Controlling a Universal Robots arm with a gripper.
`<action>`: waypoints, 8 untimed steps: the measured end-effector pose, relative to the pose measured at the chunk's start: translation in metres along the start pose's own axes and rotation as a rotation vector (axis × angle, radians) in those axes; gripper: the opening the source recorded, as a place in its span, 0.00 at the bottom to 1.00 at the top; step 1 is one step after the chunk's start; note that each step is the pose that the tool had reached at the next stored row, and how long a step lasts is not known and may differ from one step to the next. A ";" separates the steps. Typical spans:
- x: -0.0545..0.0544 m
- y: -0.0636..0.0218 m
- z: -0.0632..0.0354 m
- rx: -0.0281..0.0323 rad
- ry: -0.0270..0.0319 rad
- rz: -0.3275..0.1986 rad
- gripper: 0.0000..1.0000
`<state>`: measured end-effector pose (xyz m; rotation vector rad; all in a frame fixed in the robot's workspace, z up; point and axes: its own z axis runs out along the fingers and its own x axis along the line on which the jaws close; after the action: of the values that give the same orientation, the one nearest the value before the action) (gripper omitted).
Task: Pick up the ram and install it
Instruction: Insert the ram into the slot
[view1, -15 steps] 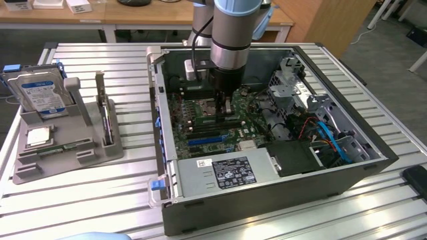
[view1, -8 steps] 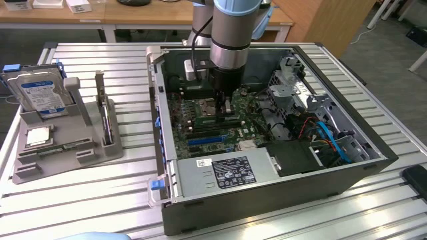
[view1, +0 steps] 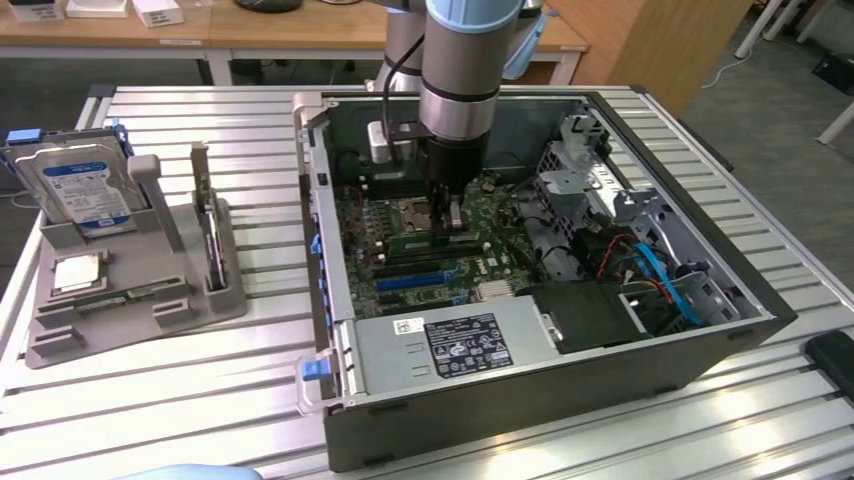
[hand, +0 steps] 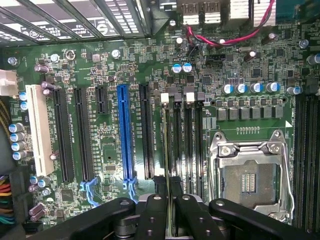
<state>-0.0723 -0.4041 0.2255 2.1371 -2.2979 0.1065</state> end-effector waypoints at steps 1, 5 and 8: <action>0.000 0.0001 0.0001 0.0000 0.0001 -0.001 0.13; 0.000 0.0003 0.0008 0.0004 0.0000 -0.006 0.13; -0.001 0.0004 0.0014 0.0007 -0.0002 -0.011 0.13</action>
<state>-0.0725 -0.4036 0.2240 2.1503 -2.2858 0.1070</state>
